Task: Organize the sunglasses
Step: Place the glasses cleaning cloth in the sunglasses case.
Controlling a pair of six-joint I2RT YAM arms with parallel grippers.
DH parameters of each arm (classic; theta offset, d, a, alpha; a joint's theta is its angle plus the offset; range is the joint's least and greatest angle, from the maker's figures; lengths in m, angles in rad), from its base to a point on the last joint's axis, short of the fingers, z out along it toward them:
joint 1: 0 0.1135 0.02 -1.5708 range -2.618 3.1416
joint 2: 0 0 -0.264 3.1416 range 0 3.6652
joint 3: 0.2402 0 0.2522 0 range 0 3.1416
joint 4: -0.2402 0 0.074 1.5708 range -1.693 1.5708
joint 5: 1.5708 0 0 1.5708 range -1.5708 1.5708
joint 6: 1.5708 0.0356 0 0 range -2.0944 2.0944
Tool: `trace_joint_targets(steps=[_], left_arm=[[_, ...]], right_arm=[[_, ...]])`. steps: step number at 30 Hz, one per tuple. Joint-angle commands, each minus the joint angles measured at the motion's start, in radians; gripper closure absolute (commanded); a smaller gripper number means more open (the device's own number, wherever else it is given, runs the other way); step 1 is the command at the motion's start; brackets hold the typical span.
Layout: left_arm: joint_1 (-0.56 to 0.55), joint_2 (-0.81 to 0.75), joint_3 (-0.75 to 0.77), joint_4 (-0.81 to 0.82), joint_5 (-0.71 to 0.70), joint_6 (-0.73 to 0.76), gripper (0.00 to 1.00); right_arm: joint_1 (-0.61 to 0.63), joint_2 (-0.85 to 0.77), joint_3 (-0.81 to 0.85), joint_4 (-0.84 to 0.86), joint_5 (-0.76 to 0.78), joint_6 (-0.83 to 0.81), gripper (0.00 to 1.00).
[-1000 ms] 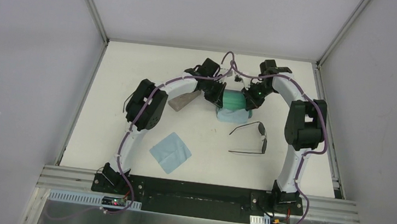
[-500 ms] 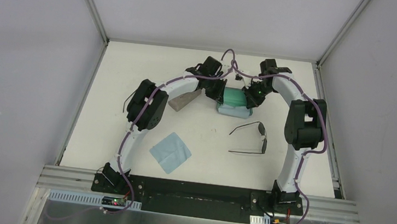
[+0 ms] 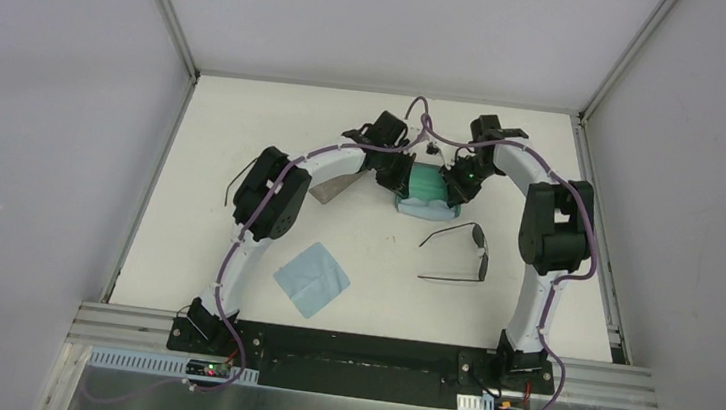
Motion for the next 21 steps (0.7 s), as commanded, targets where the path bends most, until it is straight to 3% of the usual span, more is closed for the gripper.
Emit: trace_joint_targets(steps=[1,21], left_arm=[[-0.051,-0.090,-0.026,0.048,0.007,0.024,1.00],[-0.060,-0.139,-0.003,0.048,-0.095,0.039,1.00]], right_arm=[[0.026,-0.043,-0.032,0.015,-0.007,0.016,1.00],[0.033,-0.074,-0.023,0.057,0.043,0.055,1.00]])
